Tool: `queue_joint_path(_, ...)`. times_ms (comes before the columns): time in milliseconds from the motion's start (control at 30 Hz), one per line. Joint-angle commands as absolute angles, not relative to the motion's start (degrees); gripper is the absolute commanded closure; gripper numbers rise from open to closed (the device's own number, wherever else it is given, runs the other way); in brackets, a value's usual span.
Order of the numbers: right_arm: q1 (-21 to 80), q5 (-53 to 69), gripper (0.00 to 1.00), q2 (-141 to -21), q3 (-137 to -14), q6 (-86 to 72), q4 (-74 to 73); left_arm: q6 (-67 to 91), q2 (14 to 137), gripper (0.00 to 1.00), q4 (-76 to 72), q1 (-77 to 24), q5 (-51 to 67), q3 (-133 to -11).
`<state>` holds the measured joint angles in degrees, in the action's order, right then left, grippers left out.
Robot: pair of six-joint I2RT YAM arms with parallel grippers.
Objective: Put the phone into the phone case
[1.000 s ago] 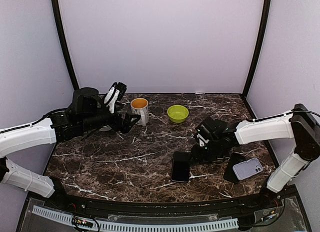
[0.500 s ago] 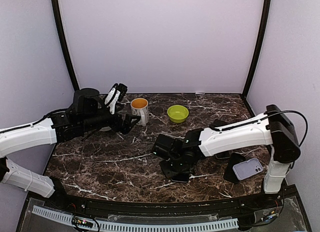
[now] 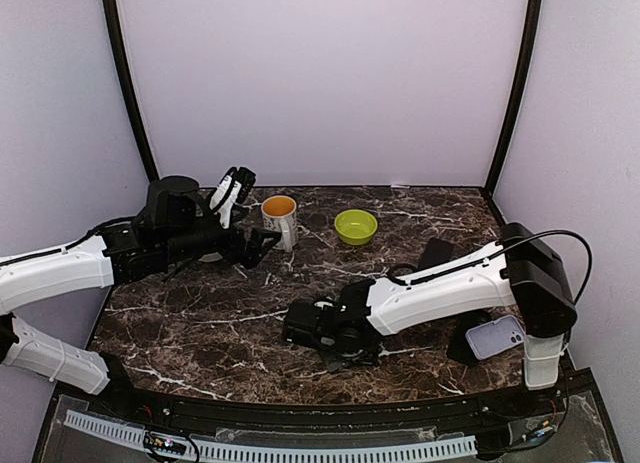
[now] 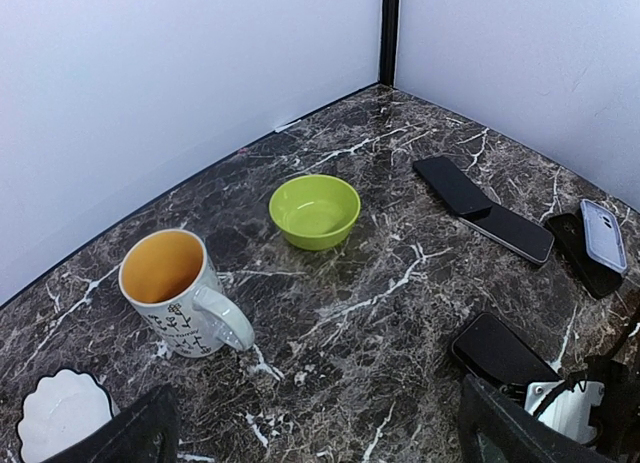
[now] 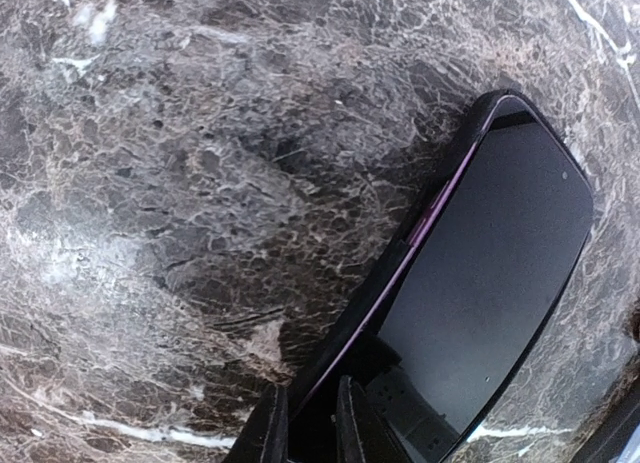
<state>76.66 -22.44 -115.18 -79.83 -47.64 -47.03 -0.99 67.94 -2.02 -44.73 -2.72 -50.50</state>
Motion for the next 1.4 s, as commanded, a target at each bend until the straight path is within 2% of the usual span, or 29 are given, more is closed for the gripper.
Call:
queue_joint_path(0,80.07,-14.75,0.83,-121.12,-75.71,-50.45,-52.38,-1.95,67.73,0.01,-2.26,-44.56,-3.34,-49.49)
queue_joint_path(133,80.76,-15.06,0.85,-122.39,-74.66,-50.82,-54.20,-2.09,67.87,0.01,-2.24,-44.50,-3.45,-49.44)
queue_joint_path(233,80.75,-19.56,0.85,-122.78,-77.90,-51.10,-60.03,-2.11,68.12,0.01,-2.21,-44.56,-3.36,-49.48)
queue_joint_path(367,80.31,-25.07,0.73,-120.30,-87.59,-49.64,-62.66,-2.11,68.27,0.01,-2.13,-44.53,-3.27,-49.54)
queue_joint_path(500,78.11,-29.17,0.52,-116.15,-94.71,-45.63,-58.00,-1.96,67.91,0.01,-2.02,-44.48,-3.04,-49.66)
queue_joint_path(567,75.42,-30.49,0.45,-112.12,-93.95,-44.67,-55.19,-1.90,67.41,0.01,-2.02,-44.52,-2.93,-49.66)
queue_joint_path(667,69.36,-31.42,0.42,-106.23,-87.57,-45.78,-52.13,-1.88,66.47,0.01,-2.22,-44.52,-2.77,-49.54)
queue_joint_path(900,51.17,-28.75,0.41,-88.52,-64.48,-52.91,-48.11,-1.42,64.96,0.01,-2.46,-44.49,-1.81,-49.48)
queue_joint_path(1167,39.00,-22.33,0.42,-68.17,-39.40,-62.17,-39.10,-0.92,64.65,0.02,-2.81,-44.51,-0.64,-49.27)
queue_joint_path(1367,36.14,-27.68,0.46,-63.56,-33.04,-74.09,-41.96,-0.81,65.26,0.02,-2.58,-44.56,-0.43,-49.31)
